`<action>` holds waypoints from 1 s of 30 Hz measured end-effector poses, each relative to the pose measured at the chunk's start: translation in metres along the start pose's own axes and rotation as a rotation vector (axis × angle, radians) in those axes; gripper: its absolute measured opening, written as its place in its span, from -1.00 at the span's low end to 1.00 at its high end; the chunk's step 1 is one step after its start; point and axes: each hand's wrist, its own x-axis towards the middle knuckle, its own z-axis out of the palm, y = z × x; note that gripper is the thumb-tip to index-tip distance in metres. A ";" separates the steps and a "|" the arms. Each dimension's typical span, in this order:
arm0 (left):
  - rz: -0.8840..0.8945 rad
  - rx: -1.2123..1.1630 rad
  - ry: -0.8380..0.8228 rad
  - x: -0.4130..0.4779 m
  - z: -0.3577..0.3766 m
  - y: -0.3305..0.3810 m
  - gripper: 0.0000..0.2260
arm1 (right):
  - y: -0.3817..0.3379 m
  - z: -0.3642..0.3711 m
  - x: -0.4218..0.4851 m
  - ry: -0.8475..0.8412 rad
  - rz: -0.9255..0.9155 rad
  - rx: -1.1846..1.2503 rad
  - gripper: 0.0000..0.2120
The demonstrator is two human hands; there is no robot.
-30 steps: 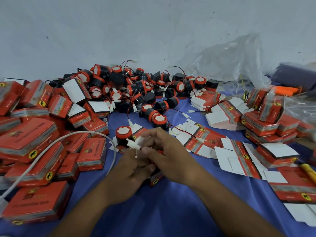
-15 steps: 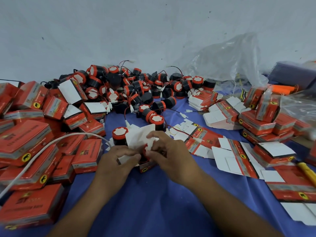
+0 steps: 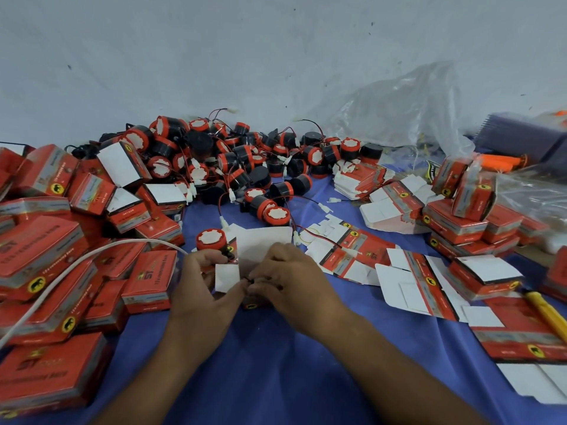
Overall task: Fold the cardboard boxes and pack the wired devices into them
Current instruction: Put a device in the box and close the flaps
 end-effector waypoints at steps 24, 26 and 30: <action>0.073 0.204 -0.176 -0.002 0.000 0.001 -0.75 | -0.005 0.004 0.005 -0.210 0.257 -0.179 -0.79; 0.035 0.202 -0.205 -0.003 0.001 0.004 -0.74 | 0.000 -0.009 0.006 -0.284 0.195 -0.117 -0.80; 0.063 0.282 -0.238 -0.005 0.002 0.003 -0.75 | 0.019 -0.038 -0.004 -0.282 0.175 0.473 -0.77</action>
